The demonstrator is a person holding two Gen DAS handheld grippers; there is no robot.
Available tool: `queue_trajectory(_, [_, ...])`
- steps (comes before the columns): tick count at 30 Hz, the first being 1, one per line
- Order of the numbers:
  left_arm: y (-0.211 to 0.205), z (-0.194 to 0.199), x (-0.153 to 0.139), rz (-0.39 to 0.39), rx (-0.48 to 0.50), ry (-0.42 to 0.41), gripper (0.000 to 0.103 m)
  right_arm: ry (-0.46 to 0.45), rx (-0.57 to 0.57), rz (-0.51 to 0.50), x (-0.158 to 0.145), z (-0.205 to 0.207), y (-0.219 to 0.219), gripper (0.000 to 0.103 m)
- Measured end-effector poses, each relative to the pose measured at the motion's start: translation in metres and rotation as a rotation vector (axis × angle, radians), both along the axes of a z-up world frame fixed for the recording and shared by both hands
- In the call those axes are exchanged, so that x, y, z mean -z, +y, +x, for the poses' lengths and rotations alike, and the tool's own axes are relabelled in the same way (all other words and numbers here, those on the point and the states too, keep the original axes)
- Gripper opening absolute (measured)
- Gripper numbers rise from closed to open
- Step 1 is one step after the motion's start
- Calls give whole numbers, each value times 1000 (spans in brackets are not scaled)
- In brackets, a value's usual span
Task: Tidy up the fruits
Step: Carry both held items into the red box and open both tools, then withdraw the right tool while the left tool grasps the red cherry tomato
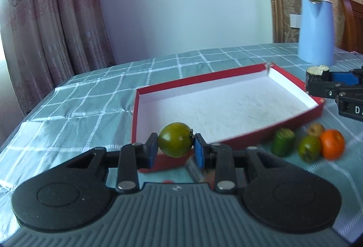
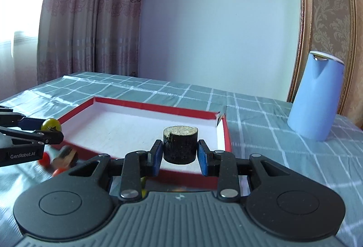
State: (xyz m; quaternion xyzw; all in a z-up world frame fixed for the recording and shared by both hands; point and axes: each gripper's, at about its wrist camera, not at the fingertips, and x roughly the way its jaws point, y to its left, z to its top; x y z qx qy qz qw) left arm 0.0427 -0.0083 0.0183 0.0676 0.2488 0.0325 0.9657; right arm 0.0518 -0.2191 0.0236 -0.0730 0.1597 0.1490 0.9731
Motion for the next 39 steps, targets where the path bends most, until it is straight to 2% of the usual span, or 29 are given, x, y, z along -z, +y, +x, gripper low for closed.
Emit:
queue_trajectory(7, [7, 44, 1, -21, -62, 8, 31, 54, 34, -48, 2, 57, 17, 32])
queue_trajectory(12, [15, 77, 8, -23, -131, 52, 31, 205, 54, -60, 18, 111, 26, 32])
queue_trajectory(16, [20, 96, 15, -18, -154, 100, 31, 263, 60, -49, 22, 127, 27, 32])
queue_trajectory(21, [24, 105, 19, -35, -154, 127, 32, 287, 57, -52, 20, 137, 32, 32])
queue_trajectory(23, [24, 105, 19, -31, -147, 121, 39, 304, 40, -63, 21, 140, 34, 32])
queue_trajectory(24, [23, 104, 19, -26, -148, 113, 50, 312, 33, -62, 22, 140, 34, 32])
queue_trajectory(27, [18, 101, 16, -20, -119, 89, 66, 321, 30, -47, 21, 142, 32, 32])
queue_trajectory(30, [13, 95, 14, -8, -96, 62, 77, 315, 38, -52, 21, 141, 32, 36])
queue_trajectory(33, [11, 89, 12, 28, -134, 5, 96, 312, 44, -47, 20, 141, 30, 41])
queue_trajectory(37, [18, 84, 7, -6, -148, -20, 97, 298, 57, -31, 18, 139, 27, 63])
queue_trajectory(39, [22, 80, 6, -20, -161, -24, 98, 281, 66, -23, 16, 137, 25, 68])
